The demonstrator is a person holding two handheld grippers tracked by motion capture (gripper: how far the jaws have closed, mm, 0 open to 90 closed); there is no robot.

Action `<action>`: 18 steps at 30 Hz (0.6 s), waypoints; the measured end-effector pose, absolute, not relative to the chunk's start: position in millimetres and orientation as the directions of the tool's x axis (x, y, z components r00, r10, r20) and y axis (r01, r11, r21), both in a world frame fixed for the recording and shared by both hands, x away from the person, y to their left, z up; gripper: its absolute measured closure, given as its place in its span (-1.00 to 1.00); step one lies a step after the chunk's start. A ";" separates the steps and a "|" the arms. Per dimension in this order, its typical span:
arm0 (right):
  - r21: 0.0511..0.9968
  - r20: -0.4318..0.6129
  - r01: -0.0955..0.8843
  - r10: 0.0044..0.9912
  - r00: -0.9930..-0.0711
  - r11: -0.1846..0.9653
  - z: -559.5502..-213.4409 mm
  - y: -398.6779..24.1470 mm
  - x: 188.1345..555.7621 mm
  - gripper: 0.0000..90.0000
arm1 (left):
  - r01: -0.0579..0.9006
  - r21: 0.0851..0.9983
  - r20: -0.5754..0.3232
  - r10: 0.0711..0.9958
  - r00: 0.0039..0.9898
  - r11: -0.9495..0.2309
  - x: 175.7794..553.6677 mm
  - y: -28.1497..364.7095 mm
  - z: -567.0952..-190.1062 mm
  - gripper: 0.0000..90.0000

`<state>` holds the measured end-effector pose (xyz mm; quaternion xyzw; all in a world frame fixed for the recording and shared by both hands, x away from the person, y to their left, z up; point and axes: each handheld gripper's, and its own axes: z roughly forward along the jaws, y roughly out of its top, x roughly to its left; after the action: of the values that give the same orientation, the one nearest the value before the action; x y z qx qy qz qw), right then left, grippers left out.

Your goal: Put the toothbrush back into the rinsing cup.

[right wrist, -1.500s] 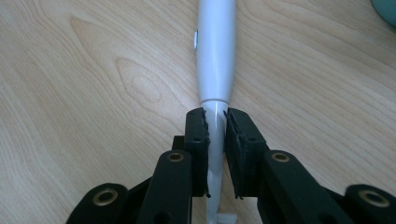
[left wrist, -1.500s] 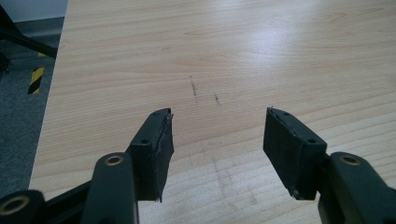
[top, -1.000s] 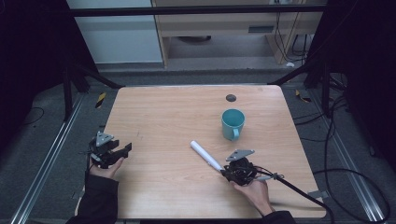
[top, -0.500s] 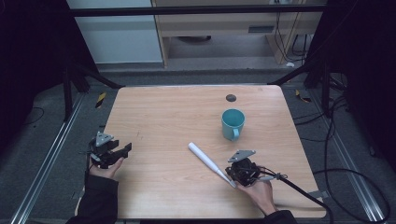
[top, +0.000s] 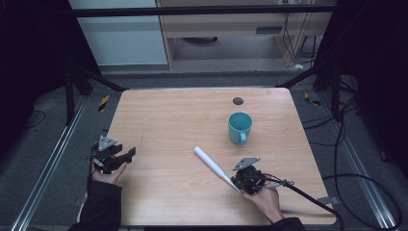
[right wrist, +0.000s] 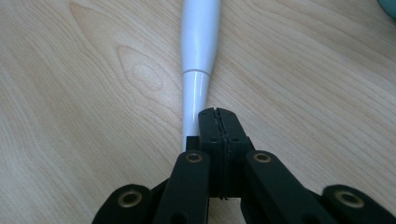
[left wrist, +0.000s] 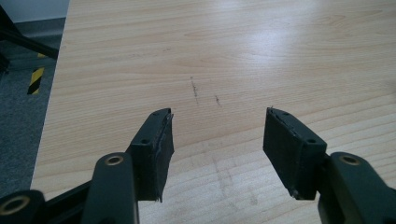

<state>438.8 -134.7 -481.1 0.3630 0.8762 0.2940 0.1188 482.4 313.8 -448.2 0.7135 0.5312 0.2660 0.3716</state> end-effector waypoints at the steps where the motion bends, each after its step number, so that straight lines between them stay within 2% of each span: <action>1: 0.602 0.005 0.562 0.701 -0.713 0.567 -481.4 -134.5 438.3 1.00 | 0.561 0.813 -0.016 0.956 0.294 -0.159 482.4 313.9 -448.3 -0.06; 18: 0.645 0.117 0.546 0.636 -0.763 0.536 -484.2 -125.8 428.9 0.99 | 0.561 0.812 -0.016 0.956 0.294 -0.159 482.6 314.3 -448.5 -0.06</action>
<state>428.9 -125.8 -484.2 0.3382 0.8738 0.3433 0.0660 482.6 314.3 -448.5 0.7133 0.5317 0.2655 0.3715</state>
